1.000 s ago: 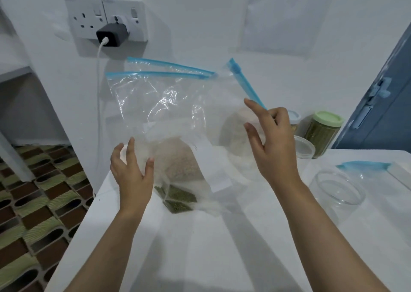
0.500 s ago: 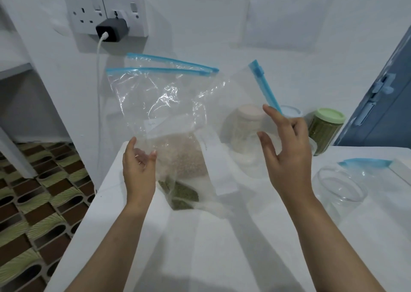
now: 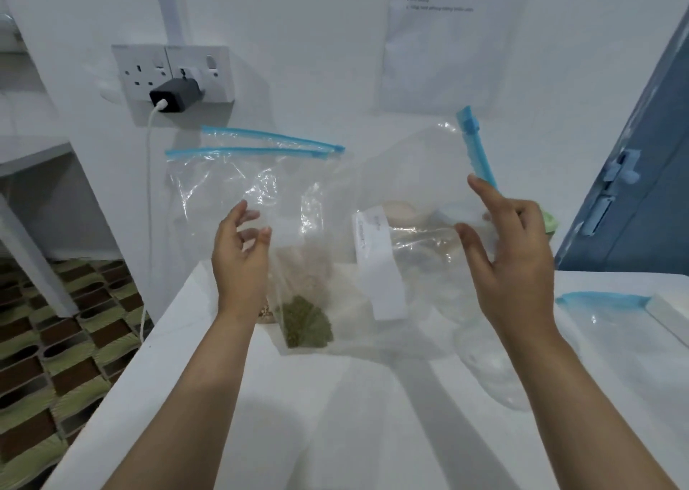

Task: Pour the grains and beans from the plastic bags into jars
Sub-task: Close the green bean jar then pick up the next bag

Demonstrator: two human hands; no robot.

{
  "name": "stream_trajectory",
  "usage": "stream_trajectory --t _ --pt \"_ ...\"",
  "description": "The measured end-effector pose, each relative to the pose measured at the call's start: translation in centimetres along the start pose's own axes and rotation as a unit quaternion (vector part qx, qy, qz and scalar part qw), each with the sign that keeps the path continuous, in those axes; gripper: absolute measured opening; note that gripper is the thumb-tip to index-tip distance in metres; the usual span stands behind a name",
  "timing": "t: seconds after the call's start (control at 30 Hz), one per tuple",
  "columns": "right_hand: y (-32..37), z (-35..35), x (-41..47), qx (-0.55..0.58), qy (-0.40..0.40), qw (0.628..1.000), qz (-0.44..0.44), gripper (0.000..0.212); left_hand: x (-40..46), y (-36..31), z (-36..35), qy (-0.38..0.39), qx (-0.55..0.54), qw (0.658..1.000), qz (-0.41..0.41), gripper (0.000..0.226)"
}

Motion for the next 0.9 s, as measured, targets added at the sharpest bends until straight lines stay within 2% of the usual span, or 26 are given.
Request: stream_trajectory --t 0.1,0.27,0.43,0.63,0.9 --pt "-1.6 0.8 1.3 0.011 0.033 0.999 0.01 0.048 0.6 -2.1 -1.6 -0.007 0.01 1.0 -0.012 0.049" --pt "-4.0 2.8 3.2 0.077 0.036 0.996 0.02 0.046 1.0 -5.5 -4.7 -0.013 0.032 0.999 -0.035 0.053" --pt "-7.1 4.2 5.0 0.151 0.055 0.987 -0.02 0.046 1.1 -8.4 -7.1 -0.033 0.034 0.998 -0.052 0.048" --pt "-10.6 5.3 6.0 0.268 0.088 0.956 -0.086 0.048 1.6 -11.3 -9.0 -0.031 0.047 0.996 -0.071 0.047" --pt "-13.1 5.6 6.5 0.324 0.113 0.932 -0.115 0.059 2.2 -16.1 -11.7 -0.004 0.056 0.991 -0.121 0.048"
Point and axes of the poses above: each hand's wrist, its own x-axis towards the middle knuckle, its own z-axis out of the back of the hand, y = z × x, the point moved 9 cm from there along x, towards the middle knuckle, and after that the axes turned 14 degrees about -z, right-handed, at the moved point
